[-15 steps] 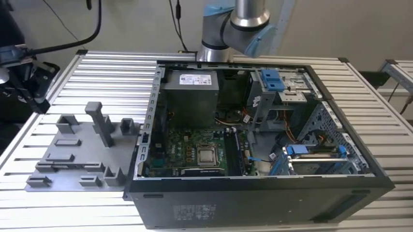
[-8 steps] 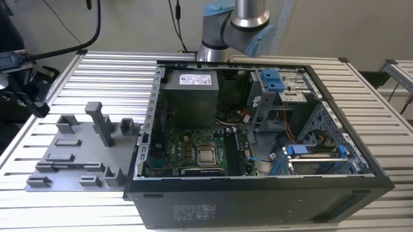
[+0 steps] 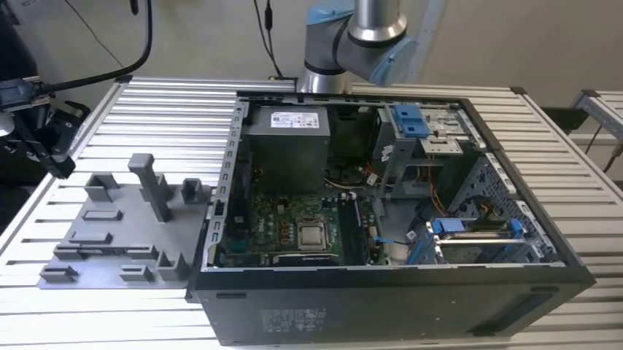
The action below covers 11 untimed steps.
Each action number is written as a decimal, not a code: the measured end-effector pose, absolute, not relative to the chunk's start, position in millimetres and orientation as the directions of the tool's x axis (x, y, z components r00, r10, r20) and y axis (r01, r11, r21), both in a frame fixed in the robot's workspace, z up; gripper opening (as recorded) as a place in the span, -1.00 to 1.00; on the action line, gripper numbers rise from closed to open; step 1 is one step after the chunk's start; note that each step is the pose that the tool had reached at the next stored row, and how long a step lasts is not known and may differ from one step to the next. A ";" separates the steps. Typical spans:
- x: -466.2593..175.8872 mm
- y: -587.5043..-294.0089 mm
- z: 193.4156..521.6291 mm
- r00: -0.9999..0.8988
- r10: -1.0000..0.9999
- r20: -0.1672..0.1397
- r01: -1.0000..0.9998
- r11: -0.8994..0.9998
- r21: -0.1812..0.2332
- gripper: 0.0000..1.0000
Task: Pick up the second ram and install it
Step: 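Pick up the second ram and move it above second insertion slot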
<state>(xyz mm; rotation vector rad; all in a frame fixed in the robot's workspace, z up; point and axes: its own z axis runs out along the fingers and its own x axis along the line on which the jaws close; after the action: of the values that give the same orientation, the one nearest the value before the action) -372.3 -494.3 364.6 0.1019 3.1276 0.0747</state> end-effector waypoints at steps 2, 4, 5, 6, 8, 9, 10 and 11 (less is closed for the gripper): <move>-372.3 -494.3 364.6 -0.998 0.065 -0.010 0.064 0.997 0.048 -0.79; -372.3 -494.3 364.6 -0.998 0.064 -0.010 0.064 0.997 0.048 -0.79; -372.3 -494.3 364.6 -0.998 0.064 -0.010 0.063 0.997 0.048 -0.79; -372.3 -494.3 364.6 -0.998 0.064 -0.010 0.063 0.997 0.048 -0.79; -372.3 -494.3 364.6 -0.998 0.063 -0.010 0.062 0.997 0.048 -0.79; -372.3 -494.3 364.6 -0.998 0.061 -0.010 0.061 0.997 0.048 -0.79; -372.3 -494.3 364.6 -0.998 0.057 -0.010 0.057 0.997 0.048 -0.79; -372.3 -494.3 364.6 -0.999 0.052 -0.010 0.051 0.998 0.048 -0.79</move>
<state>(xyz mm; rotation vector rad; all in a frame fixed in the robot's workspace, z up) -372.3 -494.3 364.6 0.0805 3.1284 0.0749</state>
